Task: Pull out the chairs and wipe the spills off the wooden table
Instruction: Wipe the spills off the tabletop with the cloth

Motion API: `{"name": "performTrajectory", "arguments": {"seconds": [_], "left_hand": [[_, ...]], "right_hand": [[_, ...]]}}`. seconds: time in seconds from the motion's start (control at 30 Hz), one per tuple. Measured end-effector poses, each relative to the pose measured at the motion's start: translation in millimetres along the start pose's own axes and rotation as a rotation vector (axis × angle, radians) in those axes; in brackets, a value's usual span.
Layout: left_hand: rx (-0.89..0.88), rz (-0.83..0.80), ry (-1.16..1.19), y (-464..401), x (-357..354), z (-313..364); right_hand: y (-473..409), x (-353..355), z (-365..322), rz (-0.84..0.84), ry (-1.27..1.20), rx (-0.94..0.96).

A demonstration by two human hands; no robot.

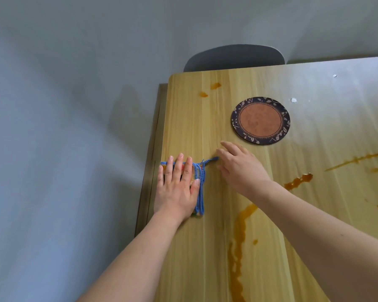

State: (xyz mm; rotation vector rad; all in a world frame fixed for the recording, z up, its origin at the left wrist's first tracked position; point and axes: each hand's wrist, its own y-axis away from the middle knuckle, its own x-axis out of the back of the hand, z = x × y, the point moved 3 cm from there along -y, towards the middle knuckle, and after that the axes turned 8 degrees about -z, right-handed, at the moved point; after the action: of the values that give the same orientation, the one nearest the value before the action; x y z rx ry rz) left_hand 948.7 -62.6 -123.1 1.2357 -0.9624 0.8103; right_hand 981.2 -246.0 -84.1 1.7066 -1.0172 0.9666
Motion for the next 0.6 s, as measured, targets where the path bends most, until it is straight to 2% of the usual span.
{"name": "performTrajectory", "arguments": {"seconds": [0.3,0.6], "left_hand": [[0.003,0.028,0.010,-57.1,22.2,-2.3],[-0.005,0.047,0.029,-102.9,43.5,-0.7]], "right_hand": [[-32.1,13.9,15.6,-0.174,0.080,0.004],[-46.2,30.5,10.5,-0.251,0.155,-0.021]]}}
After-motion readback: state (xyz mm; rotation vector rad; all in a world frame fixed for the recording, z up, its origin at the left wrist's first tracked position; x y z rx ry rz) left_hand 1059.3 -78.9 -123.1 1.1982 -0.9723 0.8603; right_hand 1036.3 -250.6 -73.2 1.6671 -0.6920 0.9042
